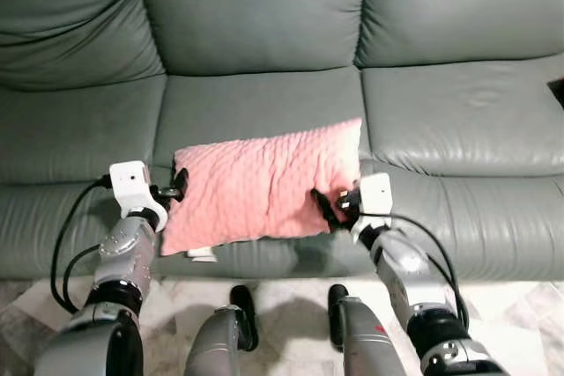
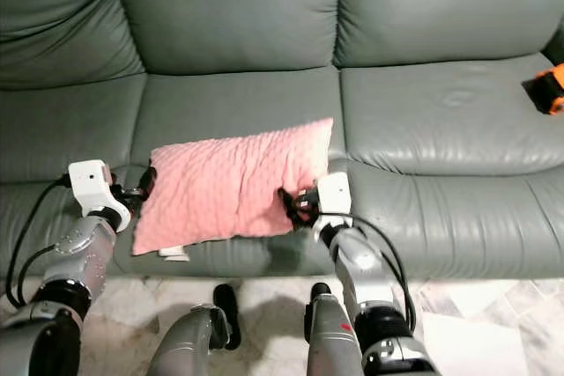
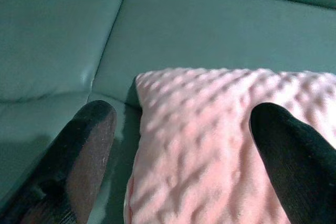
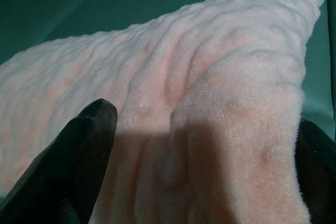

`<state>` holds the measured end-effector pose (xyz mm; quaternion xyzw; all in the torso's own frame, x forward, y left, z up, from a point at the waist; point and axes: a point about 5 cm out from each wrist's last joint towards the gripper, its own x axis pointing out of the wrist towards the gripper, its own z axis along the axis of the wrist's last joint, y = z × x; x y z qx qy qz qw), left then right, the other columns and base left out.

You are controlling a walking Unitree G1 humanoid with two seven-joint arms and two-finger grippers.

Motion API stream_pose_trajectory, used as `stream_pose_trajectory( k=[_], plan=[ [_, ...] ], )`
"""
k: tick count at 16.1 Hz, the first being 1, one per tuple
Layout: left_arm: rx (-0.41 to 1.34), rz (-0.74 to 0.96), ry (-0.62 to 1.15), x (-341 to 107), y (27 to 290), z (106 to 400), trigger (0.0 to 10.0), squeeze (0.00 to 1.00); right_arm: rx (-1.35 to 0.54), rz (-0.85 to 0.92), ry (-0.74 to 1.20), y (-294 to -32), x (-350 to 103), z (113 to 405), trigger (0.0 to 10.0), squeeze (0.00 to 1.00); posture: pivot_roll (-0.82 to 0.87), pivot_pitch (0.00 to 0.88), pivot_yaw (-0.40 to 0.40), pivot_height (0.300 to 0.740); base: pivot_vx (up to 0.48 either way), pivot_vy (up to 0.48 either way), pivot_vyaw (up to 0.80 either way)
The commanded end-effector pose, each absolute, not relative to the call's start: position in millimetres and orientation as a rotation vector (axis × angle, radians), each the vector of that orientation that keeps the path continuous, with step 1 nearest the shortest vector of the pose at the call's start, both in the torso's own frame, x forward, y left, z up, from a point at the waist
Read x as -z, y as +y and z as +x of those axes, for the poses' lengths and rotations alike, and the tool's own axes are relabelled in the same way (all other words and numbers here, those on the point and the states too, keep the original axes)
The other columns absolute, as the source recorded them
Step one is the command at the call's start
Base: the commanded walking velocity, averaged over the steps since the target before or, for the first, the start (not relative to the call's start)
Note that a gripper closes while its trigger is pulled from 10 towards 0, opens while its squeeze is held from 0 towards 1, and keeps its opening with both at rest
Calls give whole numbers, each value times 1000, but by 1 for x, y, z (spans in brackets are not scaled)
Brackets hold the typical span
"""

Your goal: Move the pillow to the sofa

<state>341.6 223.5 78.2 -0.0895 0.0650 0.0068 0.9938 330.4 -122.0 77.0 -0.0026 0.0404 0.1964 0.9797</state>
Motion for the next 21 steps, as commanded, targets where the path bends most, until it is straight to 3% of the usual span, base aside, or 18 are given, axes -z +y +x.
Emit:
stream_pose_trajectory(
  k=[1, 5, 6, 7, 8, 9, 15, 21],
  plan=[
    [-9, -181, 157, -70, 226, 334, 10000, 1000, -397, -1, 123, -122, -65, 323, 10000, 1000, -115, 367, 111, 740, 0, 0, 0],
    [46, -169, 141, -72, 212, 333, 10000, 1000, -396, -26, 166, -133, -56, 314, 10000, 1000, -133, 261, 108, 740, 0, 0, 0],
    [64, -170, 144, -72, 208, 335, 10000, 886, -401, -34, 181, -136, -54, 311, 10000, 1000, -141, 237, 108, 740, 0, 0, 0],
    [83, -171, 144, -73, 205, 335, 10000, 867, -392, -41, 197, -138, -51, 308, 10000, 1000, -143, 231, 108, 740, 0, 0, 0],
    [89, -169, 146, -73, 203, 336, 10000, 718, -392, -68, 220, -141, -47, 304, 10000, 1000, -150, 207, 109, 740, 0, 0, 0],
    [94, -172, 150, -74, 200, 337, 10000, 0, -382, -106, 240, -146, -43, 300, 10000, 1000, -156, 184, 109, 740, 0, 0, 0],
    [209, -165, 331, -55, 180, 323, 10000, 0, -278, -248, 328, -171, -47, 290, 10000, 1000, -170, 120, 111, 740, 0, 0, 0],
    [352, -128, 599, -14, 164, 296, 10000, 0, -357, -44, 470, -149, -40, 272, 10000, 1000, -175, 152, 116, 740, 0, 0, 0]
  ],
)
